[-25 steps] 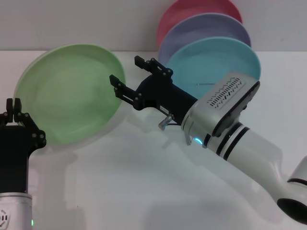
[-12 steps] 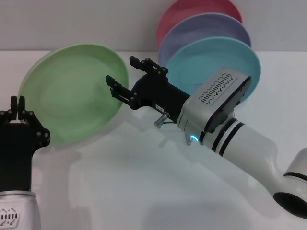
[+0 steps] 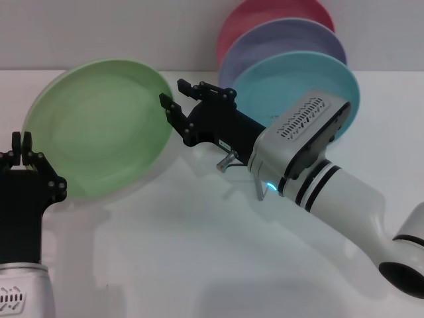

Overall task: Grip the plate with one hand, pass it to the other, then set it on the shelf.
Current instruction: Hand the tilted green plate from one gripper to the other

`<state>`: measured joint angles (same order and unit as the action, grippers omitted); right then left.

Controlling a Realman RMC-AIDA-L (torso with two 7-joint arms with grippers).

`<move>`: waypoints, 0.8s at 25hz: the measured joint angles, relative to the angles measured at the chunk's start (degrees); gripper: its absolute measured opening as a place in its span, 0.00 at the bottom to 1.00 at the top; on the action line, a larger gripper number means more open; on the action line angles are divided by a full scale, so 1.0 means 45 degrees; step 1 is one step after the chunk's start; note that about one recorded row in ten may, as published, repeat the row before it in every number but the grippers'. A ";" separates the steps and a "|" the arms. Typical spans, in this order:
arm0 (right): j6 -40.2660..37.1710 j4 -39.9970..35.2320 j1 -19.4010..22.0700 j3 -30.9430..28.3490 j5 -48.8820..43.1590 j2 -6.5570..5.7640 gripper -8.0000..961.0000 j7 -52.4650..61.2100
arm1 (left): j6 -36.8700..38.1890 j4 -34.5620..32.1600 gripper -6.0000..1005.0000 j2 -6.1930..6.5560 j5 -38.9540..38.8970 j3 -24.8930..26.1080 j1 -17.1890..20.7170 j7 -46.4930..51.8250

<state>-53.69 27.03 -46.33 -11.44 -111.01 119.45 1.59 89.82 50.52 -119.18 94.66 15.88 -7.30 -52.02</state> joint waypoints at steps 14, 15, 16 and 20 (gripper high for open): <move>0.0001 -0.0128 -0.0057 -0.0016 0.0000 -0.0001 0.30 -0.0012 | 0.0002 -0.0016 0.11 -0.0001 0.0037 -0.0088 -0.0021 -0.0003; -0.0001 -0.0129 -0.0057 -0.0016 0.0000 -0.0001 0.28 -0.0013 | 0.0002 -0.0016 0.11 -0.0001 0.0038 -0.0090 -0.0020 -0.0003; 0.0000 -0.0129 -0.0056 -0.0016 0.0000 -0.0001 0.25 -0.0014 | 0.0002 -0.0016 0.11 0.0000 0.0038 -0.0091 -0.0020 -0.0003; -0.0002 -0.0129 -0.0057 0.0030 0.0000 -0.0001 0.18 -0.0016 | -0.0017 -0.0017 0.11 0.0000 0.0038 -0.0093 -0.0020 -0.0003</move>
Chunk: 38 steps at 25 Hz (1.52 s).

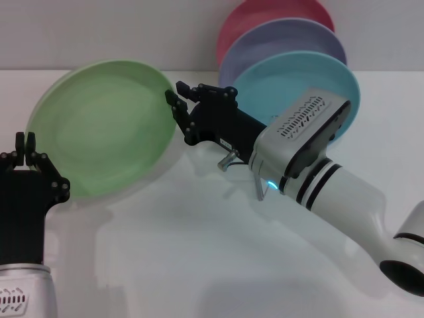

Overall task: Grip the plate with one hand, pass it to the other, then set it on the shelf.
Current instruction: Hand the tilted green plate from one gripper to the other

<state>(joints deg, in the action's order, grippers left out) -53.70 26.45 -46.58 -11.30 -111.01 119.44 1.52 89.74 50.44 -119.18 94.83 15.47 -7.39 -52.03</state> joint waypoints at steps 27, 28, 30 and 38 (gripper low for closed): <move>-0.0001 0.0079 0.0119 -0.0187 -0.0468 0.0020 0.13 0.0042 | -0.0007 -0.0096 0.12 0.0000 0.0019 -0.0001 0.0024 0.0058; 0.0000 0.0076 0.0118 -0.0186 -0.0469 0.0020 0.13 0.0043 | -0.0006 -0.0097 0.12 0.0000 0.0024 0.0000 0.0024 0.0059; -0.0001 0.0068 0.0120 -0.0184 -0.0468 0.0020 0.12 0.0043 | 0.0001 -0.0096 0.12 0.0000 0.0031 -0.0001 0.0035 0.0059; 0.0000 0.0053 0.0119 -0.0183 -0.0468 0.0020 0.12 0.0043 | -0.0014 -0.0096 0.12 0.0017 0.0041 0.0000 0.0018 0.0060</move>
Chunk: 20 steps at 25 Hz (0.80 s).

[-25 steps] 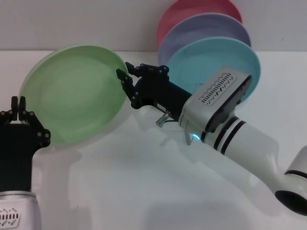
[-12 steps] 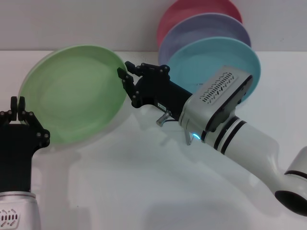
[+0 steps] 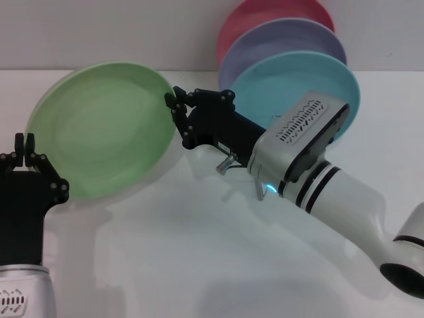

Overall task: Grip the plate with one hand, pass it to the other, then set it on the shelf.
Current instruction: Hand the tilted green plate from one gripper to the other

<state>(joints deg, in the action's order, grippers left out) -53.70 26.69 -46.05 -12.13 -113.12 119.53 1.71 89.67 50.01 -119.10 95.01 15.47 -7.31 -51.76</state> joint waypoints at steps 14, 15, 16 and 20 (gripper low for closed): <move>0.0001 -0.0035 -0.0017 0.0001 0.0001 0.0000 0.08 -0.0003 | -0.0056 0.0000 0.13 0.0003 -0.0001 0.0000 -0.0054 0.0019; 0.0001 -0.0040 -0.0018 0.0001 0.0000 -0.0001 0.08 -0.0004 | -0.0059 0.0000 0.13 0.0003 -0.0001 0.0000 -0.0055 0.0019; 0.0000 -0.0046 -0.0020 0.0001 0.0001 0.0000 0.07 -0.0005 | -0.0060 0.0000 0.13 0.0003 -0.0001 0.0000 -0.0055 0.0019; 0.0000 -0.0053 -0.0021 0.0007 0.0001 0.0000 0.06 -0.0024 | -0.0066 0.0000 0.13 0.0003 -0.0001 0.0000 -0.0056 0.0019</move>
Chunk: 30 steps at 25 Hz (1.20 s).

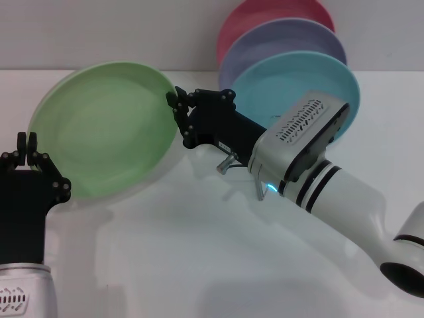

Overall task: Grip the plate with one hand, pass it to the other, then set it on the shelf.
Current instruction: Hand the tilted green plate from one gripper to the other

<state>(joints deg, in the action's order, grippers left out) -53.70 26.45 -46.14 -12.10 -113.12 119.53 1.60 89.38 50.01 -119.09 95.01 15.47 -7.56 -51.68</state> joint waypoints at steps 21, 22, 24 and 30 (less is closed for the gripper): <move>0.0000 -0.0040 0.0000 -0.0008 -0.0005 -0.0001 0.01 -0.0027 | -0.0092 -0.0004 0.14 0.0042 0.0012 -0.0014 -0.0042 0.0048; 0.0001 -0.0044 0.0000 -0.0008 -0.0005 -0.0002 0.01 -0.0031 | -0.0127 -0.0010 0.14 0.0049 0.0013 -0.0003 -0.0042 0.0049; 0.0002 -0.0069 0.0000 -0.0010 -0.0006 -0.0002 0.01 -0.0039 | -0.0303 -0.0028 0.14 0.0075 0.0014 0.0037 -0.0058 0.0053; 0.0002 -0.0099 0.0000 -0.0009 -0.0012 0.0000 0.01 -0.0045 | -0.0459 -0.0176 0.14 0.0094 0.0022 0.0002 -0.0192 0.0058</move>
<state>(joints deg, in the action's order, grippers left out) -53.69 26.01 -46.14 -12.13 -113.17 119.53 1.40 87.31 49.22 -118.66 95.11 15.48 -8.43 -51.41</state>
